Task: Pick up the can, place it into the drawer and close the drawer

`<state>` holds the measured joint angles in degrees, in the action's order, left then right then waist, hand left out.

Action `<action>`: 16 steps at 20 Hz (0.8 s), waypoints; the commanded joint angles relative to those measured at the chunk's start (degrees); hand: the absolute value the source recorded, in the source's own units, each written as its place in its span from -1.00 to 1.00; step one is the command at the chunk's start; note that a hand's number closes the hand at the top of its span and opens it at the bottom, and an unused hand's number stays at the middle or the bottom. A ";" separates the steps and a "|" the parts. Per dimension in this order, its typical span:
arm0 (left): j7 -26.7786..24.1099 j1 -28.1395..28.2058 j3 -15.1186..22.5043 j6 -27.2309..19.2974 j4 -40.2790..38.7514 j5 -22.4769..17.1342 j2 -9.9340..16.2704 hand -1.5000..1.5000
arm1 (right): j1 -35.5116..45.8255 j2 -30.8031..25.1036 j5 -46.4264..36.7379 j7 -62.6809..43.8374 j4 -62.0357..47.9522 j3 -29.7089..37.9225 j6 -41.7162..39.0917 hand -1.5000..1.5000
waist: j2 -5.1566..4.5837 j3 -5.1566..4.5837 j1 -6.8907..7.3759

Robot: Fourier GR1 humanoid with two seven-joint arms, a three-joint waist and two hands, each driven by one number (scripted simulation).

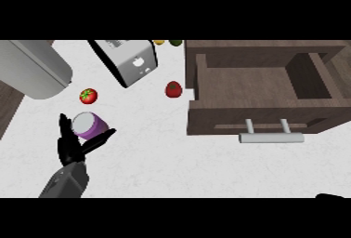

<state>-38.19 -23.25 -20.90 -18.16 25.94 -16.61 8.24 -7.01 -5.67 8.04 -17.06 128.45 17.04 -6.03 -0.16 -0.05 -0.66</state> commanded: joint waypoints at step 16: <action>-3.20 -11.69 4.56 13.62 -10.67 3.31 0.09 1.00 | -0.10 1.96 -3.22 0.28 1.21 -1.84 0.72 -1.00 | -0.14 -0.05 -0.57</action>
<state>-41.39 -33.13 -19.19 -7.15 15.97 -15.66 9.78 -6.55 -4.97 6.54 -15.78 127.99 17.02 -6.17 -0.28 -0.07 -1.07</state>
